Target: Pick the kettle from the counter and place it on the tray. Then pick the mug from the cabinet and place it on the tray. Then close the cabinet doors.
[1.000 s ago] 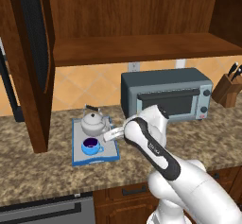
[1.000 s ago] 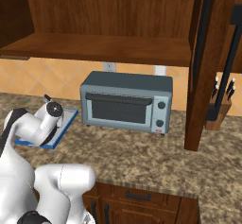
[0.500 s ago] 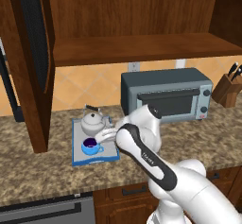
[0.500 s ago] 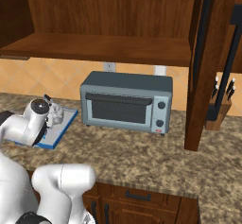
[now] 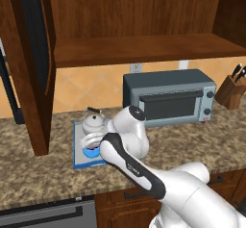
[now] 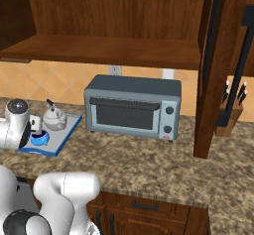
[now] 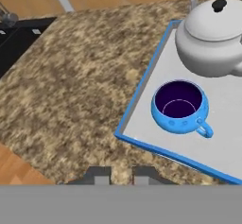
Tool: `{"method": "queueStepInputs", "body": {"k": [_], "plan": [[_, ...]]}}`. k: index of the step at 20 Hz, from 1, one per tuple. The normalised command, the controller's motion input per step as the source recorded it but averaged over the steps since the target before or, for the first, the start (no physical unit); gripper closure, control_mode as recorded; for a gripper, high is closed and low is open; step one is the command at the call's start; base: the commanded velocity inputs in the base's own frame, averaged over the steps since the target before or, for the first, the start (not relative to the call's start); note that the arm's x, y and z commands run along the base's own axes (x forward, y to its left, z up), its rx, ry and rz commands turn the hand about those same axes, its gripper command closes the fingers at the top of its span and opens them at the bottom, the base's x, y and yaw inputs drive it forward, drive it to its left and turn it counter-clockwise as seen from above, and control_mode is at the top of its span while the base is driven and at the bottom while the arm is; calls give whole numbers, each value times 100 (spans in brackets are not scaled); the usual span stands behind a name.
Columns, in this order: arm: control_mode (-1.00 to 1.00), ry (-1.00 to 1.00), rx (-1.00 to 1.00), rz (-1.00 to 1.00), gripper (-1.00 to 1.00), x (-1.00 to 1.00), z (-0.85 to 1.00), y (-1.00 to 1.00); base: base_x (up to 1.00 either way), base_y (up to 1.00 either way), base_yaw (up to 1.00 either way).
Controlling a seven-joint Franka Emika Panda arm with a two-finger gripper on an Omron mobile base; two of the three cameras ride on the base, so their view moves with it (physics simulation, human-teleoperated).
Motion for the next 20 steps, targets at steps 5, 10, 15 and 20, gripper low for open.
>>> {"method": "queueStepInputs", "body": {"k": [5, 10, 15, 20], "plan": [[-100, -16, -22, 0, 100, 0, 1, 21, 0, 0, 0], [-100, -32, -36, -1, 100, -3, 10, 34, 0, 0, 0], [-100, -35, -19, 0, 100, -30, 22, 42, 0, 0, 0], [-100, -38, -10, 0, 100, -21, 9, 27, 0, 0, 0]]}}
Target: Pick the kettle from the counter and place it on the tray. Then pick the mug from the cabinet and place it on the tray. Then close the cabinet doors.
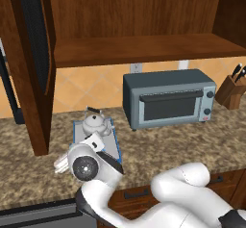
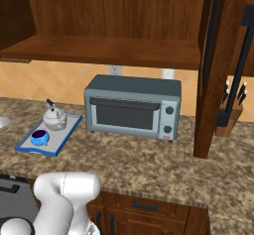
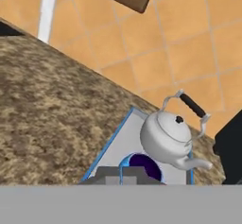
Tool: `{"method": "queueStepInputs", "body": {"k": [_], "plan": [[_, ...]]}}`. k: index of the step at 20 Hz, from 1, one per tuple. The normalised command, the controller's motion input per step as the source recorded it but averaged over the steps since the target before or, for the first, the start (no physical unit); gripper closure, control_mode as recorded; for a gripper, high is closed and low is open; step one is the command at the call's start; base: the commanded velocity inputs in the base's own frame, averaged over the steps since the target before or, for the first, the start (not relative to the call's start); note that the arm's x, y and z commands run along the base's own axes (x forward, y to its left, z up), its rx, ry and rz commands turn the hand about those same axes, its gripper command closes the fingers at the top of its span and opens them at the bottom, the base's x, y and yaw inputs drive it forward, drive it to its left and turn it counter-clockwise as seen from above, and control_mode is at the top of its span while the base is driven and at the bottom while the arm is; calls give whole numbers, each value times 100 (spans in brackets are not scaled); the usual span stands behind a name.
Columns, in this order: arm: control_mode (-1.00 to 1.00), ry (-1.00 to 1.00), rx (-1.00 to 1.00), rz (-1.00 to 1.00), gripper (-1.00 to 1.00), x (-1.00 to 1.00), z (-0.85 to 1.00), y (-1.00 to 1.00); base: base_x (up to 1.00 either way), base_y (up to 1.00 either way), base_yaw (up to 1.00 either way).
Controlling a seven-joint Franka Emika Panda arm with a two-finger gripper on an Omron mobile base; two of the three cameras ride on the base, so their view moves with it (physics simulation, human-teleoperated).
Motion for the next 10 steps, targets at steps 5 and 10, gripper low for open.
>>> {"method": "queueStepInputs", "body": {"k": [5, 10], "plan": [[-100, -25, -2, 0, 100, -11, 45, 33, 0, 0, 0], [-100, -11, -6, -5, 100, -3, 47, 58, 0, 0, 0]]}}
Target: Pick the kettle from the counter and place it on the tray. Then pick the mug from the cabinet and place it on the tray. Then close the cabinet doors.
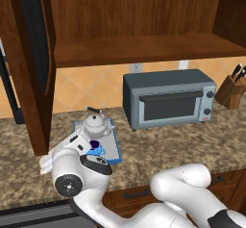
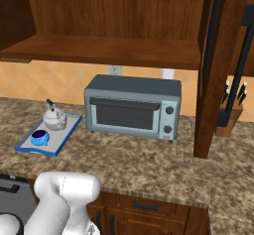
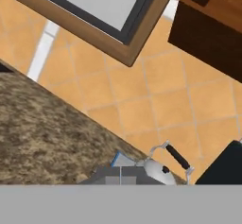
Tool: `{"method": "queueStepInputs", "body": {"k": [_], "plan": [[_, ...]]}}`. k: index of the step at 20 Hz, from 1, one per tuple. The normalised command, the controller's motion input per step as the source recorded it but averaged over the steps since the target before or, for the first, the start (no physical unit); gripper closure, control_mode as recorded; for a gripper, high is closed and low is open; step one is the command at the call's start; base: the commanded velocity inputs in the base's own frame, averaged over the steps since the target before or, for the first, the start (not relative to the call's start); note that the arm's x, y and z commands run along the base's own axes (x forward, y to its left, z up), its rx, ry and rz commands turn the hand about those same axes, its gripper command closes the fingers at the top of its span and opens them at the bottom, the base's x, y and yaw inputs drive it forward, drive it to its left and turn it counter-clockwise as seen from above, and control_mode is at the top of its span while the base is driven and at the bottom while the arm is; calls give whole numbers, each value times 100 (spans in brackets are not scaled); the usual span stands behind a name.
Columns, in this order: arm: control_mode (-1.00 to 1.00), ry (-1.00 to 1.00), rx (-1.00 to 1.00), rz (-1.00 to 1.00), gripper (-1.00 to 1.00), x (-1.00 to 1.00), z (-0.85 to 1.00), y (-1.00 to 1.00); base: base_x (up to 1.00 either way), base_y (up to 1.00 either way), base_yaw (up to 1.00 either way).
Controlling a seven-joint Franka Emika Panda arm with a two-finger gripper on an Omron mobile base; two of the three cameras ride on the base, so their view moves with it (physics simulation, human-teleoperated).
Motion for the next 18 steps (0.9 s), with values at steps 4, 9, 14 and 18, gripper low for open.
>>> {"method": "queueStepInputs", "body": {"k": [4, 9, 14, 18], "plan": [[-100, -7, -9, -8, 100, 0, 8, 69, 0, 0, 0], [-100, -3, -12, -5, 100, 0, 0, 28, 0, 0, 0], [-100, -8, -19, 0, 100, -5, 7, 18, 0, 0, 0], [-100, -11, -27, 0, 100, 0, 2, 45, 0, 0, 0]]}}
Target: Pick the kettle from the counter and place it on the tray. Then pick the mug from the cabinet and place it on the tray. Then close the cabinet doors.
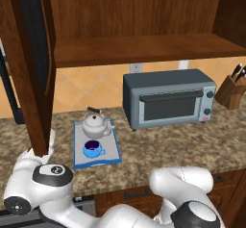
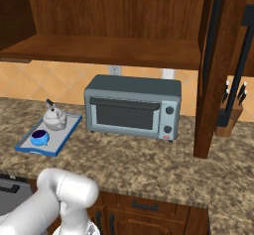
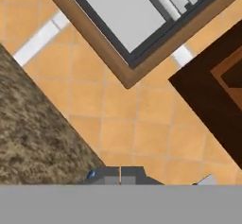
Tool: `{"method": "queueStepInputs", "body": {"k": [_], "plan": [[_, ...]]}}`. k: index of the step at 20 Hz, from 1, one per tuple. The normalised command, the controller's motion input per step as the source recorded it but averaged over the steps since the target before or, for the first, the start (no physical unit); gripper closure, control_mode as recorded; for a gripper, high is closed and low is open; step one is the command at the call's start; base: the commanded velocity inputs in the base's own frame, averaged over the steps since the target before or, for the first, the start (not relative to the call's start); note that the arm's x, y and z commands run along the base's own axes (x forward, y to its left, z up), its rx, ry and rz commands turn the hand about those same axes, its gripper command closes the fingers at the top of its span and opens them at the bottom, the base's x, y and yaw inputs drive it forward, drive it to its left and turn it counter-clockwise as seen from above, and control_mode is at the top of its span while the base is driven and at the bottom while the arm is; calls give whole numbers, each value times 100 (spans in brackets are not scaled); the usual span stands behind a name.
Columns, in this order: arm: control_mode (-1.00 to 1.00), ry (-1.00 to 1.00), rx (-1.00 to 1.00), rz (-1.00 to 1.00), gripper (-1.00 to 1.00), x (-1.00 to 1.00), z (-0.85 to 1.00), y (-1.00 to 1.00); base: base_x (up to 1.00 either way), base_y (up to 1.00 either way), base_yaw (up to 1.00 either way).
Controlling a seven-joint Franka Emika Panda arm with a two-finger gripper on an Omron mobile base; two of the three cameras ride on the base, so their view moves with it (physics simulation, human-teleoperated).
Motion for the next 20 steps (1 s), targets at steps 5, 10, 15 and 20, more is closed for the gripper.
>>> {"method": "queueStepInputs", "body": {"k": [5, 10, 15, 20], "plan": [[-100, -24, -27, 0, 100, 0, 9, 30, 0, 0, 0], [-100, -19, -19, 0, 100, 0, 33, 28, 0, 0, 0], [-100, -12, -6, -5, 100, 0, 47, 25, 0, 0, 0], [-100, -21, -9, -9, 100, 9, 14, 3, 0, 0, 0]]}}
